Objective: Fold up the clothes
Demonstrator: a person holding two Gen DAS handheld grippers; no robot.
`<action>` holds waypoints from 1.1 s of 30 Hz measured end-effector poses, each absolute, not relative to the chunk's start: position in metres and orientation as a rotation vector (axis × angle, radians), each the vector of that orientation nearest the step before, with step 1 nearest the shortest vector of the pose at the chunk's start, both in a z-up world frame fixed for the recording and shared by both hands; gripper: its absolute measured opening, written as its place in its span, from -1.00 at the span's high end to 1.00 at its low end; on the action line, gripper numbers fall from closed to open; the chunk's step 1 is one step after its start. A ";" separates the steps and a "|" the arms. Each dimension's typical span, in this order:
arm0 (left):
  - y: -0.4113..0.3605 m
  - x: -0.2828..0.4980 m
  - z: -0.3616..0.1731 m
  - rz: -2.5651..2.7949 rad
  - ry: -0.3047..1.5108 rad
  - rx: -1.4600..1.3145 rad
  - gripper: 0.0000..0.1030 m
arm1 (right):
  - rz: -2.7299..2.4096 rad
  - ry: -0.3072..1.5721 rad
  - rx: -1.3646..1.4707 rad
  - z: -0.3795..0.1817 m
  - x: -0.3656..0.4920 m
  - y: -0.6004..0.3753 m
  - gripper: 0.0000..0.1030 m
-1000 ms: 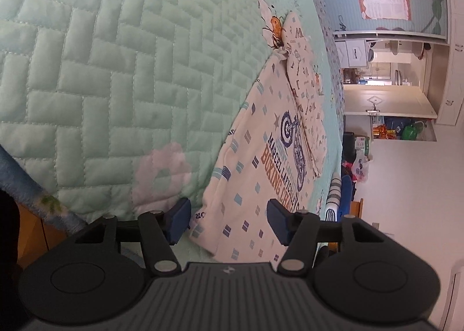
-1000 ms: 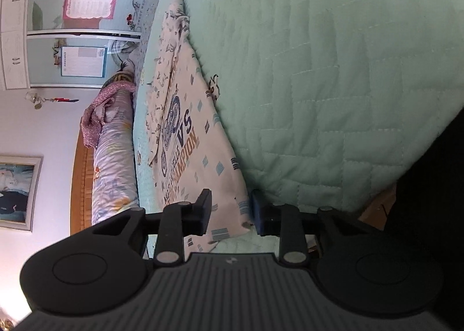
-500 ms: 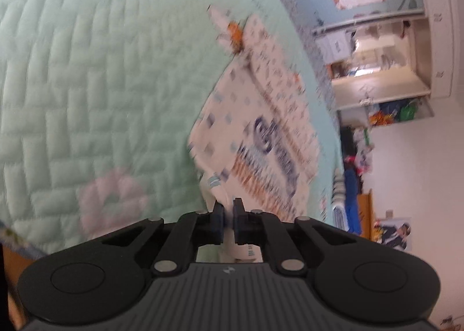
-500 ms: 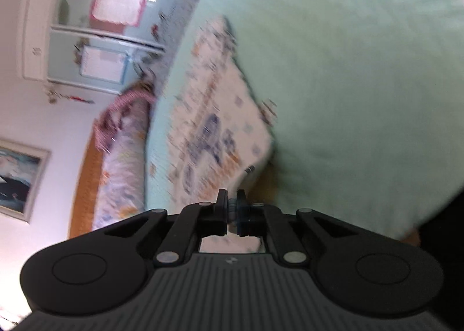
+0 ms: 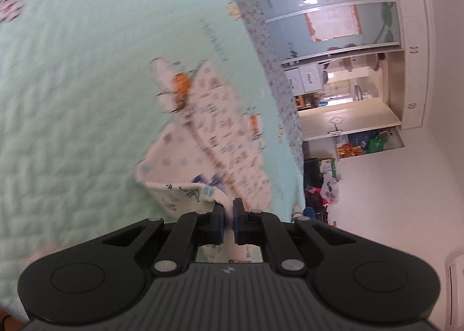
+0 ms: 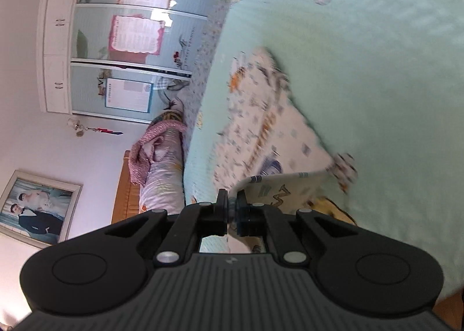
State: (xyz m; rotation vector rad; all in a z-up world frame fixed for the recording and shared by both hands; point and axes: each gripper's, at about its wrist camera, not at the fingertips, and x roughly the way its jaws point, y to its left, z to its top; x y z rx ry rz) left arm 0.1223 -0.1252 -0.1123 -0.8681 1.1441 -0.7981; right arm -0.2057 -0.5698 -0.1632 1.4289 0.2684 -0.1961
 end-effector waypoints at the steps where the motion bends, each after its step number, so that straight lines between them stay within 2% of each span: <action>1: -0.131 0.127 -0.107 -0.805 1.138 -0.863 0.91 | -0.193 0.265 1.423 -0.160 -0.202 -0.573 0.89; 13: -0.220 0.219 -0.092 -0.804 1.131 -0.821 0.91 | -0.226 0.258 1.423 -0.150 -0.111 -0.636 0.89; 25: -0.289 0.319 -0.131 -0.767 1.178 -0.796 0.91 | -0.296 0.306 1.443 -0.182 -0.001 -0.709 0.89; 33: -0.314 0.360 -0.154 -0.733 1.198 -0.730 0.90 | -0.343 0.302 1.488 -0.213 0.035 -0.742 0.89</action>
